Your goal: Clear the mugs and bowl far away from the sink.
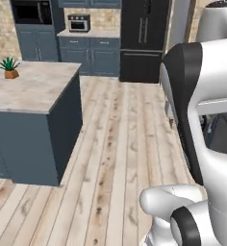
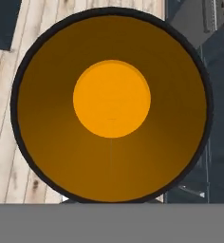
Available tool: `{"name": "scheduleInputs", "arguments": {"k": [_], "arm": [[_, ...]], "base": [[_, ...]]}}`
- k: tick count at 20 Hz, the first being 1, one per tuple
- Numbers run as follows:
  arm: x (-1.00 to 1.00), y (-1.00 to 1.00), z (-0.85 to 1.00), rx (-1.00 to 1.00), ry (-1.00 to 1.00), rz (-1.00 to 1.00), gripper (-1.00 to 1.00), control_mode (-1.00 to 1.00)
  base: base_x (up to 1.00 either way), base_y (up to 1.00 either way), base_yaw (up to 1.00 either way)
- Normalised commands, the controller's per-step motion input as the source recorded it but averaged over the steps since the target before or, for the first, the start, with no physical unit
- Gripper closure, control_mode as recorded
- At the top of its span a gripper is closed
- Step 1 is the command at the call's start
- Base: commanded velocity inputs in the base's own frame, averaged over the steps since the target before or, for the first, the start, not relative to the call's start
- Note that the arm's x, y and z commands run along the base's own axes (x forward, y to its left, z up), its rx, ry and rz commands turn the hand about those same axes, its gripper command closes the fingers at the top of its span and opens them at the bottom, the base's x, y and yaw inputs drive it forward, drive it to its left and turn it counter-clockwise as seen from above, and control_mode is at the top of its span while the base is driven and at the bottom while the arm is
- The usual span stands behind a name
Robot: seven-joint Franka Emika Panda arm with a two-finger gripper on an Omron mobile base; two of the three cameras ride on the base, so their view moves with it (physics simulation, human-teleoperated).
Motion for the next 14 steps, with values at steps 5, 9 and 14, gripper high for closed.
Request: {"name": "scheduleInputs", "arguments": {"k": [5,9,14], "arm": [[0.00,0.00,0.00,0.00,0.00,0.00,1.00,1.00],[0.00,0.00,0.00,0.00,0.00,0.00,1.00,1.00],[0.00,0.00,0.00,0.00,0.00,0.00,1.00,1.00]], "base": [[0.21,-0.06,0.94],[1.00,-0.37,0.26],[1.00,-0.56,0.22]]}}
